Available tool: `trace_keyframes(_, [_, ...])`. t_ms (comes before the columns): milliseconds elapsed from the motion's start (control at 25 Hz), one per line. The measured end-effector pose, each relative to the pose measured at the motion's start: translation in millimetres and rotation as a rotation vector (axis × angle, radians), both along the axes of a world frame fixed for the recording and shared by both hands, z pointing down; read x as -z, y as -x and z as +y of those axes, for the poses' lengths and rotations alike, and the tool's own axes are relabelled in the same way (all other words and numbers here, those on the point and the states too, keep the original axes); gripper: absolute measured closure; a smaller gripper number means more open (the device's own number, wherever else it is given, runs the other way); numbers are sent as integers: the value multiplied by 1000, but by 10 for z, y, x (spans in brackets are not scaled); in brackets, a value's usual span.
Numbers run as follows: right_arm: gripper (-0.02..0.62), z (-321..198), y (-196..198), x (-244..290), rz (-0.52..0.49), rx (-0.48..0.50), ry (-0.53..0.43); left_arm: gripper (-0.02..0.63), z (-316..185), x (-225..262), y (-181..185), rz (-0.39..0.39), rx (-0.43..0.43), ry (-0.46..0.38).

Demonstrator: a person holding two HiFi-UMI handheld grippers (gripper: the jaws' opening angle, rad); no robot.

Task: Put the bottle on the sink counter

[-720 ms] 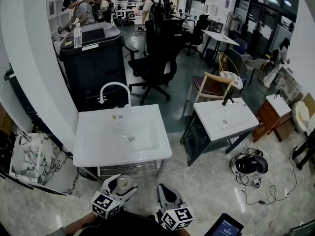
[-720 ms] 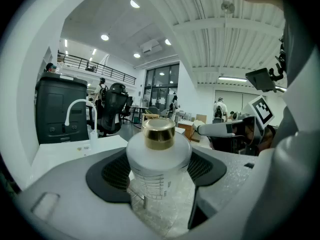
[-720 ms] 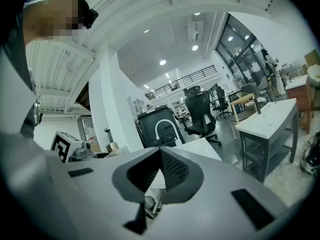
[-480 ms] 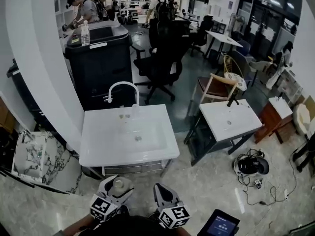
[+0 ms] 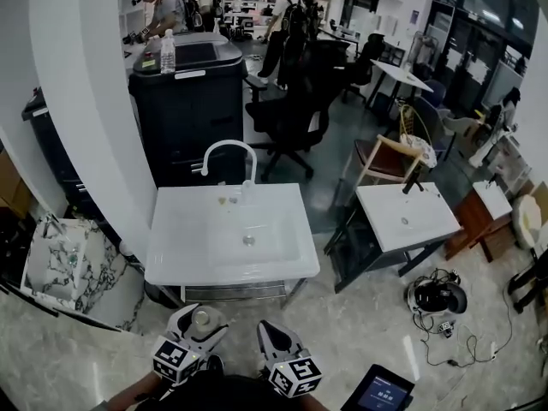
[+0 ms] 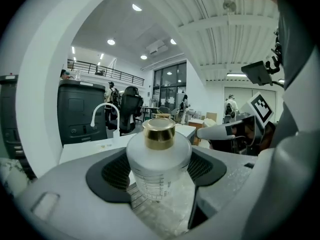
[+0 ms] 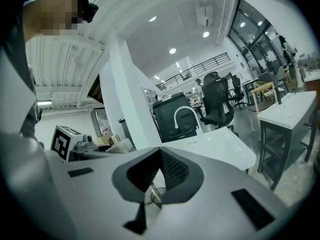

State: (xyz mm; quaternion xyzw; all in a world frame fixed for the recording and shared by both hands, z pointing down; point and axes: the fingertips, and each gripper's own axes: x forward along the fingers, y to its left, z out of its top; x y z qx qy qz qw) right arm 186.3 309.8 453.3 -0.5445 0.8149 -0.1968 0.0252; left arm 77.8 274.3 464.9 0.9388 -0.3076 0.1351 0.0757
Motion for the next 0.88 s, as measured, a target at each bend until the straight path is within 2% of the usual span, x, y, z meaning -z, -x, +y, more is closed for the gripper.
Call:
trace_keyframes(320, [600, 131, -32, 2, 7, 37, -63, 270, 204, -11, 60, -3, 87, 6])
trace_keyframes(560, [600, 192, -6, -19, 36, 74, -86, 270, 366, -31, 164, -7, 183, 62])
trace_keyframes(680, [600, 145, 37, -11, 40, 79, -85, 270, 362, -98, 225, -9, 188, 77])
trace_keyframes(880, [600, -69, 140, 1, 60, 59, -77, 270, 143, -112, 349, 9, 164, 42])
